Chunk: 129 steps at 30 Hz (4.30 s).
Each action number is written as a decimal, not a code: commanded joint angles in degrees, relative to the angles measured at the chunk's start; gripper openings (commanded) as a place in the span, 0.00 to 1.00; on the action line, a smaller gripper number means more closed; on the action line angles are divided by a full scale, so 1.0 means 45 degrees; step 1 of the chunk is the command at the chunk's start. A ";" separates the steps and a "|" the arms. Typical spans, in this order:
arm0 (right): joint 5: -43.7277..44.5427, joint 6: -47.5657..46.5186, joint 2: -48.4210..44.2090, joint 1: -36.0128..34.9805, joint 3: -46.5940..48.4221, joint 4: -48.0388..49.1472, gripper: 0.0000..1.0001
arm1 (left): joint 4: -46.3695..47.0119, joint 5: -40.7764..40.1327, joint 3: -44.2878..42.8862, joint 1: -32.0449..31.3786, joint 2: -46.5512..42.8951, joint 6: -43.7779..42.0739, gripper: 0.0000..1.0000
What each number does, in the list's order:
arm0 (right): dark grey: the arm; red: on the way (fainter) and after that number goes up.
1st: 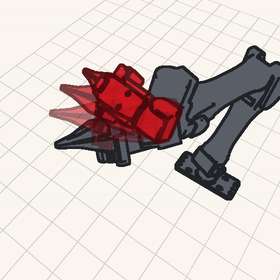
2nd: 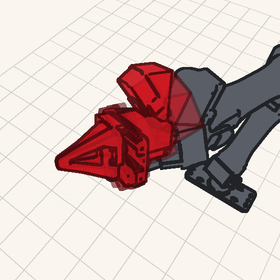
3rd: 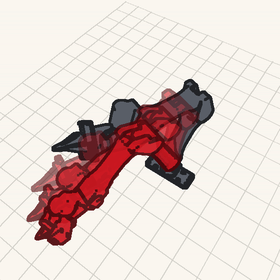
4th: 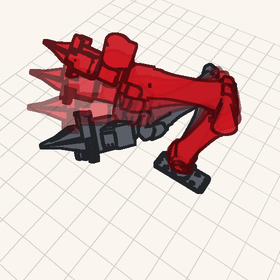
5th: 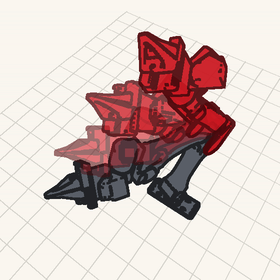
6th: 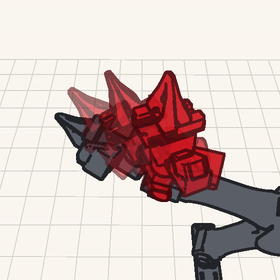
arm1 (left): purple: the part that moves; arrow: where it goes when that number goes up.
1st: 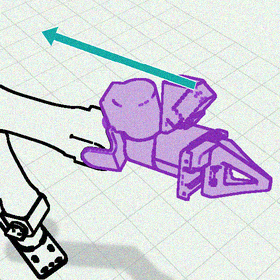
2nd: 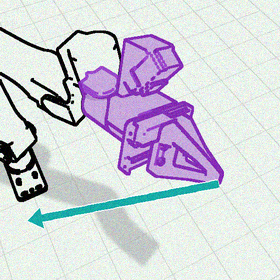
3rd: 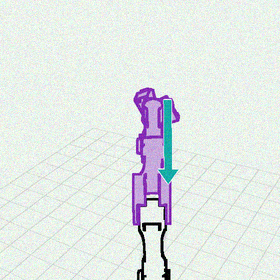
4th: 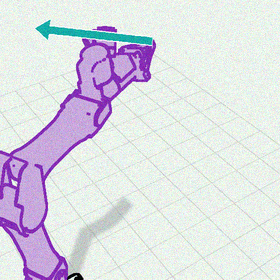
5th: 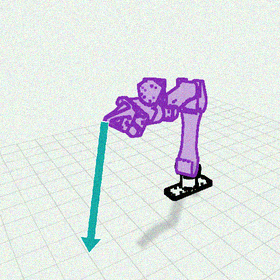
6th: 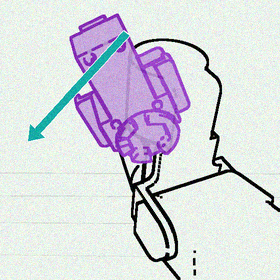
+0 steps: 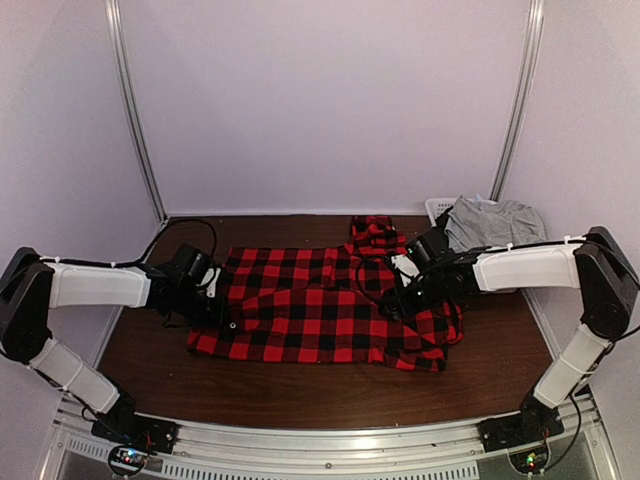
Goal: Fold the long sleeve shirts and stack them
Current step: Smooth out the 1/3-folded shirt at the center of the board, then pick up the sleeve from the center of the board.
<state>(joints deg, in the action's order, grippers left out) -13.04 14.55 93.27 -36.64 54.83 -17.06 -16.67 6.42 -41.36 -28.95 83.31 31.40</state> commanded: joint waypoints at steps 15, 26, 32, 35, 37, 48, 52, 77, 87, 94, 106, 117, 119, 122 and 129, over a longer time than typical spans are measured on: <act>0.3066 0.0660 -0.0767 -0.1040 -0.1239 -0.0859 0.71 | 0.2039 -0.0964 -0.0286 -0.0140 -0.0851 -0.1037 0.63; 0.2591 0.2339 -0.0387 -0.1116 -0.2934 -0.0653 0.69 | 0.3375 0.1051 0.0627 -0.0718 0.0743 -0.1019 0.64; 0.2449 0.4030 -0.1312 -0.1976 -0.4238 -0.1252 0.69 | 0.2539 0.0735 0.1726 -0.1294 0.0661 -0.0272 0.63; 0.2590 0.4750 -0.1703 -0.2588 -0.4586 -0.1747 0.70 | 0.2235 0.0598 0.2515 -0.2014 0.0459 0.0736 0.62; 0.2601 0.5145 -0.1967 -0.2860 -0.4778 -0.1990 0.70 | 0.2115 0.0534 0.3034 -0.2586 0.0223 0.1578 0.60; 0.4454 0.4733 -0.2894 -0.2804 -0.2973 -0.3338 0.75 | 0.0155 -0.1426 0.3509 -0.4358 -0.1778 0.3682 0.54; 0.4853 0.3319 -0.2705 -0.1674 -0.1234 -0.3284 0.76 | -0.0375 -0.2380 0.3433 -0.4226 -0.1714 0.3590 0.55; 0.2414 -0.0919 0.6853 0.3527 0.9457 -0.2655 0.75 | 0.0095 -0.3318 0.0211 -0.3918 -0.2749 0.1485 0.74; 0.1771 -0.1147 0.7917 0.3984 0.9833 -0.2964 0.69 | 0.0444 -0.3315 -0.1370 -0.3918 -0.1737 0.0569 0.77; 0.0815 -0.1318 0.7627 0.4051 0.9396 -0.2196 0.39 | 0.0623 -0.3312 -0.1619 -0.3918 -0.1373 0.0346 0.78; 0.0228 -0.1256 0.6495 0.4062 0.9147 -0.1984 0.00 | 0.1186 -0.3303 -0.2170 -0.3899 -0.0408 -0.0128 0.78; -0.1936 0.0332 0.2764 0.3748 0.7328 -0.0535 0.00 | 0.2982 -0.1920 -0.3343 -0.3889 0.0705 -0.1082 0.88; -0.2736 0.1109 0.1954 0.3409 0.6471 0.0357 0.00 | 0.3562 -0.0992 -0.3534 -0.3879 0.0852 -0.1134 0.89; -0.3286 0.2338 0.0786 0.2662 0.5148 0.1856 0.00 | 0.4835 0.0334 -0.3866 -0.3859 0.1126 -0.1135 0.91; -0.3981 0.6160 -0.0991 0.1307 0.2055 0.5624 0.00 | 0.6726 0.2050 -0.4089 -0.3877 0.1668 -0.1926 0.96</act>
<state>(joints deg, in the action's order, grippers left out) -27.14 29.39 92.40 -28.99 70.89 -5.32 4.73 8.58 -58.24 -46.65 89.38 26.48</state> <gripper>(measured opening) 0.033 0.918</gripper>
